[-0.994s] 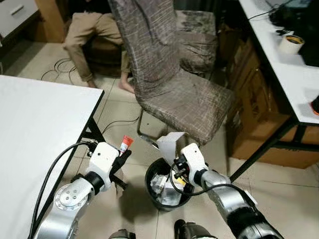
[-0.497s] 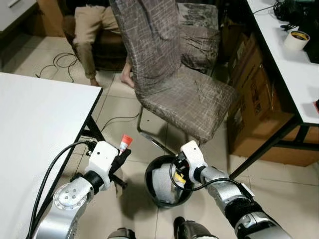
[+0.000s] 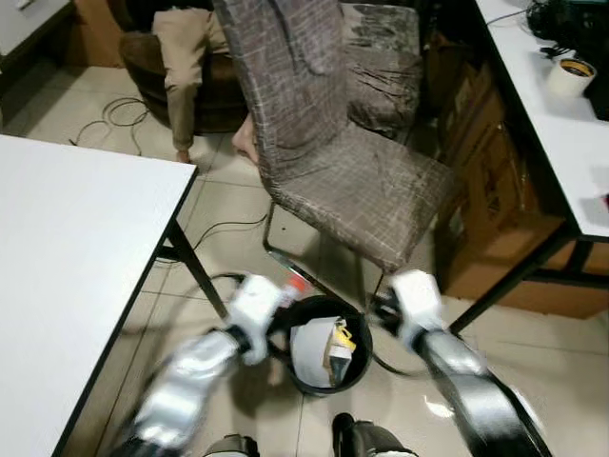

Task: Picking trash to rubbish bin

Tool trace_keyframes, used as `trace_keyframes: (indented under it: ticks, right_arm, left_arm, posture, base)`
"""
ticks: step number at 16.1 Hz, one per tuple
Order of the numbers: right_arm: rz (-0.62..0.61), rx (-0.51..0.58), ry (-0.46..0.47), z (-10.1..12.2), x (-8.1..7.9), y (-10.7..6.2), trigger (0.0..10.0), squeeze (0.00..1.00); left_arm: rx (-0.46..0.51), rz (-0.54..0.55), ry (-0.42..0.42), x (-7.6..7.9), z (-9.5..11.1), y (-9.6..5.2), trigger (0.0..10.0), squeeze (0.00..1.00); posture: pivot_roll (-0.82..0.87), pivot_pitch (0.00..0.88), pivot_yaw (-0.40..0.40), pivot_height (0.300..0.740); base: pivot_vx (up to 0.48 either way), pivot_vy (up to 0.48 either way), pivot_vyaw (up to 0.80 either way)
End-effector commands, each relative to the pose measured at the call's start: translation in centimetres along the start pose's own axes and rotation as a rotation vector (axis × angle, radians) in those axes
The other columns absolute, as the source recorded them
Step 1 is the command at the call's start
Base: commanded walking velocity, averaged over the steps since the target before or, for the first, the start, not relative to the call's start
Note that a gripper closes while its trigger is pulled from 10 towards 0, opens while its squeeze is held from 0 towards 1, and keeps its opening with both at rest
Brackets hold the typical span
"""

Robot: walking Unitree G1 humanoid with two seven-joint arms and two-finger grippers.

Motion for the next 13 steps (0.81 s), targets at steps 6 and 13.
trace_keyframes:
  ticks: [6, 13]
  right_arm:
    - [-0.073, -0.032, -0.01, 0.4, 1.1, -4.7, 10.0, 0.0]
    - [-0.001, -0.098, -0.013, 0.0, -0.7, -6.3, 10.0, 0.0]
  left_arm:
    - [-0.075, -0.052, 0.093, 2.3, -1.7, 4.9, 10.0, 0.0]
    - [-0.076, 0.037, 0.116, -0.2, -0.7, 5.9, 10.0, 0.68]
  posture:
    - [-0.2, 0.188, 0.021, 0.74]
    - [-0.2, 0.191, 0.01, 0.74]
  base:
    - [0.0, 0.0, 0.0]
    - [0.0, 0.0, 0.0]
Point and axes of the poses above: a point about 5 cm out from each wrist's last joint towards the gripper, its own y axis pointing out of the wrist towards the gripper, its own z axis along the axis of the wrist's last joint, x = y × z, the point moved 6 cm from there along y, pointing out of the wrist towards the gripper, and after that the axes turned 11 degrees about -y, right-handed, at the moved point
